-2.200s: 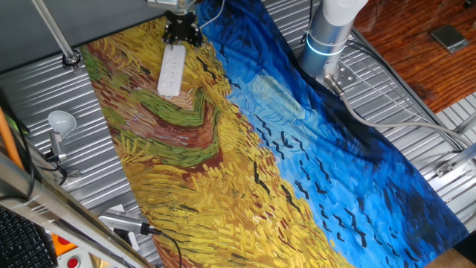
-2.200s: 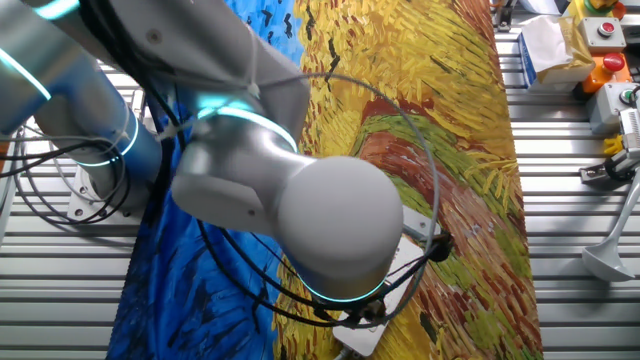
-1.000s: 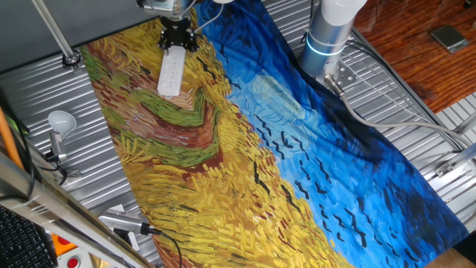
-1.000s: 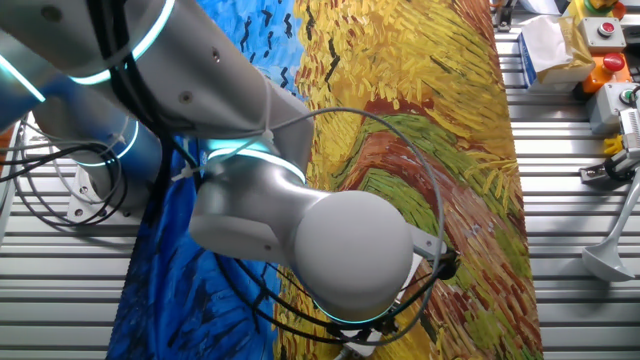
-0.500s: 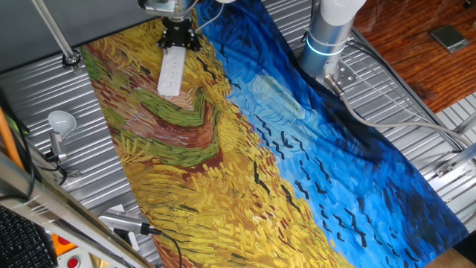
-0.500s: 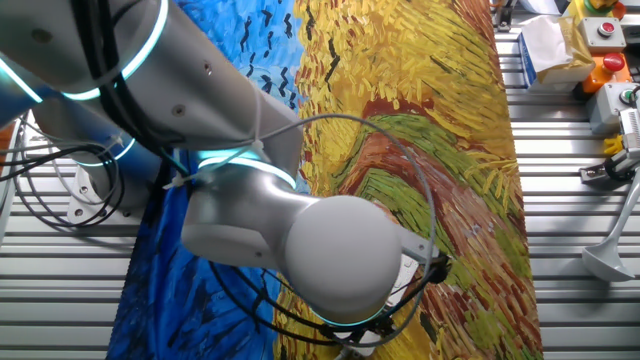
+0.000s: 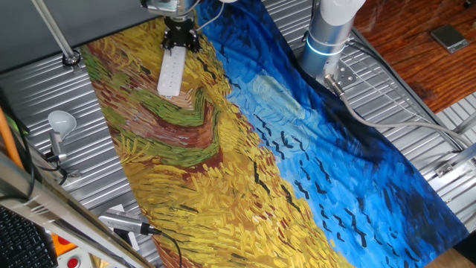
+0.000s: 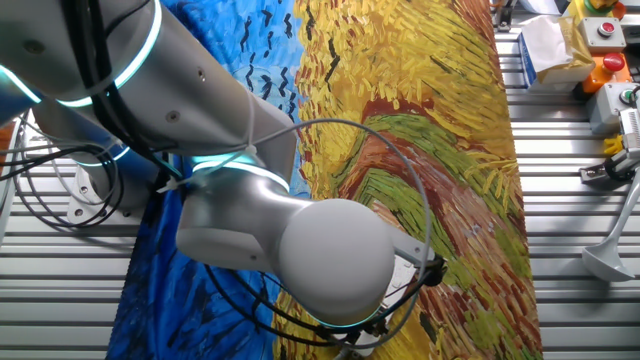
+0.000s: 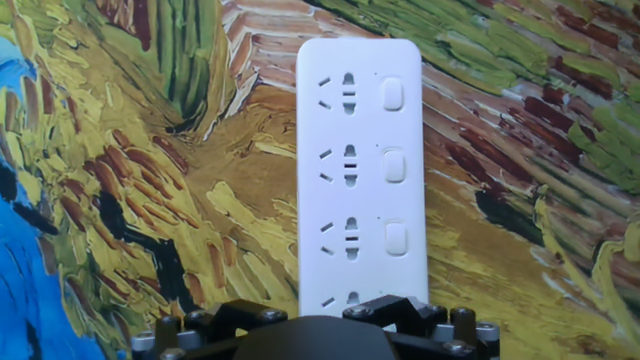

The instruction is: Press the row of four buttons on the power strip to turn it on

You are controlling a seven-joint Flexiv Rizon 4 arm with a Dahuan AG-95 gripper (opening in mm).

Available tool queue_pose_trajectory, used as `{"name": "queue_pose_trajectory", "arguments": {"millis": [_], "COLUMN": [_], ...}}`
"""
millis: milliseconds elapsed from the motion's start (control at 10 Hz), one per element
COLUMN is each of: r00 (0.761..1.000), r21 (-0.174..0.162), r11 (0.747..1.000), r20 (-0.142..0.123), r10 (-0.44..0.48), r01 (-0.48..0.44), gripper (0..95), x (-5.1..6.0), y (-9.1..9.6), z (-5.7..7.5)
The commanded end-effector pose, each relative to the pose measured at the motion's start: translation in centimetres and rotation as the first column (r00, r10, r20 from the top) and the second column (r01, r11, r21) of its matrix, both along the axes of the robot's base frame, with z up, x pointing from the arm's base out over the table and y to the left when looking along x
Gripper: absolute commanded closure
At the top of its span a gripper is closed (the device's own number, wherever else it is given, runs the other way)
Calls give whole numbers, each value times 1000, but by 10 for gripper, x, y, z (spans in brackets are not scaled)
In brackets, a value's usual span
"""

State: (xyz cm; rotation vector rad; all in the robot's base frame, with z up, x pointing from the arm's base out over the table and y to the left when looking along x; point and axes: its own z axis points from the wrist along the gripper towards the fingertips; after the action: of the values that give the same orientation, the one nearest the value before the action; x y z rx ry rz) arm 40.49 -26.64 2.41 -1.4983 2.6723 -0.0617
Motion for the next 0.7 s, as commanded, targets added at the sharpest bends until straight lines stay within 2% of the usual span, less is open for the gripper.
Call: {"name": "queue_pose_trajectory", "arguments": {"millis": [100, 700], "r00": [1000, 1000], "r21": [4, 1], "r11": [1000, 1000], "r20": [5, 4], "r10": [3, 5], "r01": [-3, -5], "gripper": [190, 190], "x": [0, 5], "y": [0, 0], "z": [-1, 0]}}
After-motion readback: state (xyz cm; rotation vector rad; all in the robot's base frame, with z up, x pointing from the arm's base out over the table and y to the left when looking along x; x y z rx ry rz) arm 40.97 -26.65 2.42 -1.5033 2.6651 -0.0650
